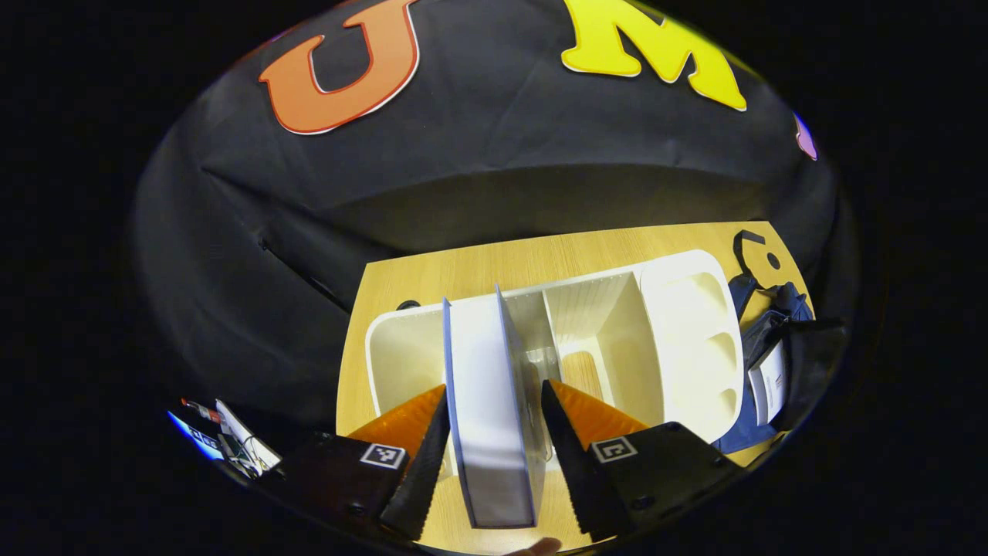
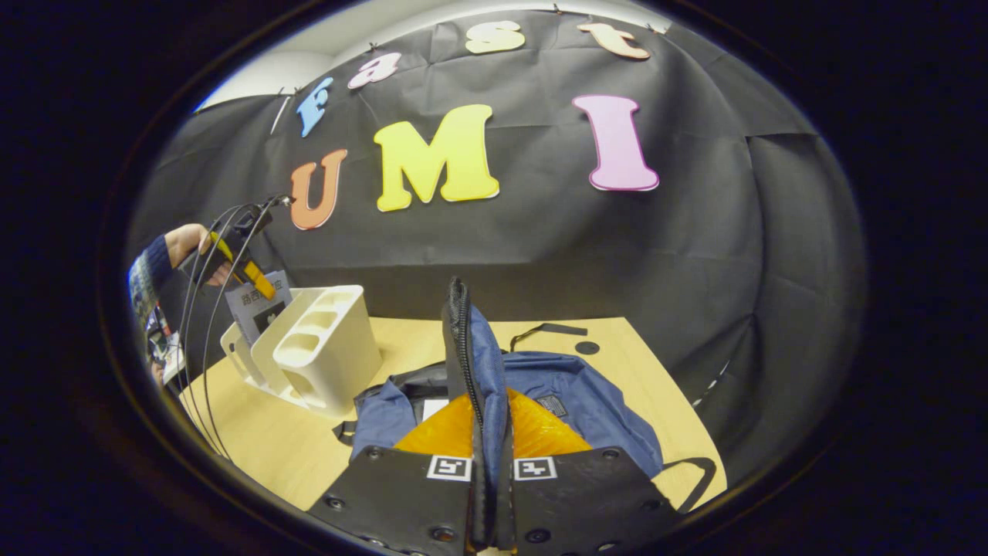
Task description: Open the schoolbag, grab two books from the bookshelf and put them into the schoolbag.
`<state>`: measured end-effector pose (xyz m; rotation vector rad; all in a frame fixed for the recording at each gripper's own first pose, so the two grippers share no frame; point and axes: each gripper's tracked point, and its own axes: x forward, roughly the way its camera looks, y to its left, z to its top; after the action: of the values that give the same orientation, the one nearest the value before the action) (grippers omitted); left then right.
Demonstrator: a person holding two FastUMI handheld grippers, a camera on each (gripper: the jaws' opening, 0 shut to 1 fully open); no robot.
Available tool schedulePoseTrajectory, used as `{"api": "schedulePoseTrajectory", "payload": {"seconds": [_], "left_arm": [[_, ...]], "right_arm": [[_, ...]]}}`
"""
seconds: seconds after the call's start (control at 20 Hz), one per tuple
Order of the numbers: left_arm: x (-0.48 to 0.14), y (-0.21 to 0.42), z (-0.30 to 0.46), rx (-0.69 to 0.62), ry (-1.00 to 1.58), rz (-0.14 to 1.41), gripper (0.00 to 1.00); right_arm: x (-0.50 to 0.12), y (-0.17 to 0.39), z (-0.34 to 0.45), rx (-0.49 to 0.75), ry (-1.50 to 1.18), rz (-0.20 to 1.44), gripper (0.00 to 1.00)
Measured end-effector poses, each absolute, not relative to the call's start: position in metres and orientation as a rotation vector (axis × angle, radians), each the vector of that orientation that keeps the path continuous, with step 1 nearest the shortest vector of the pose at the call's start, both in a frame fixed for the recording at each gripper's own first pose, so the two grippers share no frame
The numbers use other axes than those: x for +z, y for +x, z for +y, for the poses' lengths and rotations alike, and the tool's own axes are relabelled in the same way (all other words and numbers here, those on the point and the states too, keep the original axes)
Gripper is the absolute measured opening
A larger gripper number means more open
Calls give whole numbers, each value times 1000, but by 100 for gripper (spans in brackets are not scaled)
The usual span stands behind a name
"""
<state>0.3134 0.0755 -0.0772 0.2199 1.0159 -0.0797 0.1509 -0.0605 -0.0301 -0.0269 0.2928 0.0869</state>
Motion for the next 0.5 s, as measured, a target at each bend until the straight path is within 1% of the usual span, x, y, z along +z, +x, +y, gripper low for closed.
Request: {"api": "schedulePoseTrajectory", "payload": {"seconds": [0.05, 0.1, 0.15, 0.2, 0.25, 0.4, 0.45, 0.5], "left_arm": [[-79, 314, 75, -80, 219, 1021, 63], [-75, 312, 74, -82, 217, 1024, 59], [-77, 314, 74, -90, 213, 1022, 51], [-79, 313, 71, -95, 205, 1020, 51], [-79, 311, 71, -90, 196, 1022, 48], [-77, 303, 65, -110, 149, 1019, 45], [-76, 300, 65, -115, 142, 1012, 41], [-74, 297, 65, -118, 133, 1005, 42]], "right_arm": [[-30, 151, -61, 86, -26, 295, 5], [-31, 151, -60, 86, -24, 296, 5], [-31, 150, -60, 86, -22, 295, 5], [-31, 150, -60, 85, -20, 296, 5], [-31, 150, -60, 85, -18, 295, 5], [-33, 149, -60, 85, -18, 299, 5], [-33, 148, -60, 84, -18, 300, 5], [-34, 149, -59, 84, -17, 300, 5]]}}
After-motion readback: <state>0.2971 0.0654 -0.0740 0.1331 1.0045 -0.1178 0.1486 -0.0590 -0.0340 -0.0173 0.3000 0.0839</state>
